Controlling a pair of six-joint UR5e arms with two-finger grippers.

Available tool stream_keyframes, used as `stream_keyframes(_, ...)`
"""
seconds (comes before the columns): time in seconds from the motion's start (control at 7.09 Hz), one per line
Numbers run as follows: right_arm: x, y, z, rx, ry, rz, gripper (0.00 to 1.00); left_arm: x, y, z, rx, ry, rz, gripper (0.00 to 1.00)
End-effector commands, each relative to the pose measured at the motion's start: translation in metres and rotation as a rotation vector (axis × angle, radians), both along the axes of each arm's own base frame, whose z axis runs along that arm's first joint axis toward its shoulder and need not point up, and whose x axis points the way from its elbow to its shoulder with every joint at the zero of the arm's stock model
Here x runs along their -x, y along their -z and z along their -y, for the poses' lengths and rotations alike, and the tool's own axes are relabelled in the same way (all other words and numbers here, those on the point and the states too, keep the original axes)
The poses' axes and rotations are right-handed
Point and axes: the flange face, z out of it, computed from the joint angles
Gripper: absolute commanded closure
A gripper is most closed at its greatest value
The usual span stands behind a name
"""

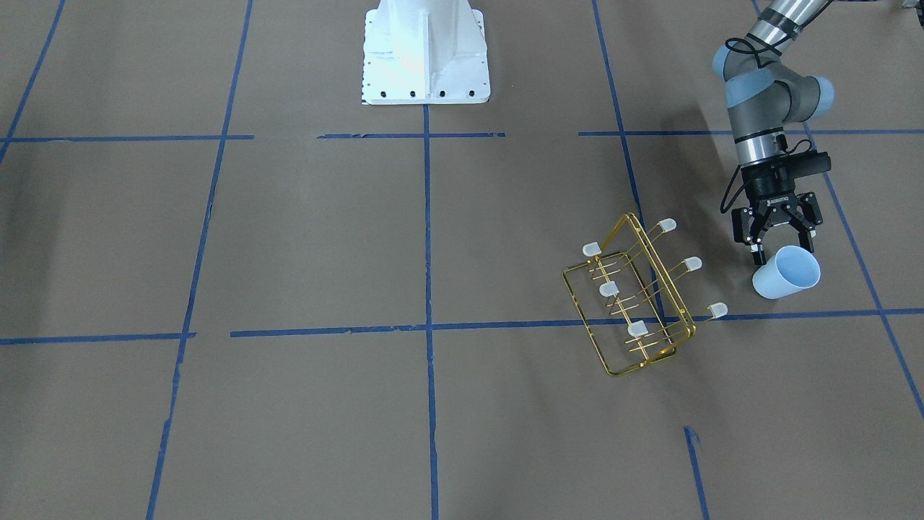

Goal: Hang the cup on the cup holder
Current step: 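Close the left gripper on the light blue cup's rim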

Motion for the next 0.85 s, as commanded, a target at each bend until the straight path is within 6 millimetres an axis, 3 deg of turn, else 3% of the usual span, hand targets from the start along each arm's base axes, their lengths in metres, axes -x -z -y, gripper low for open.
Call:
stream_keyframes(0.0, 0.001, 0.0, 0.0, 0.0, 0.002, 0.0, 0.0, -0.012, 0.001, 0.017, -0.005, 0.016, -0.015, 0.01)
stream_keyframes(0.71, 0.0, 0.0, 0.0, 0.0, 0.0, 0.0, 0.0, -0.014, -0.001, 0.04, -0.008, 0.054, -0.027, 0.01)
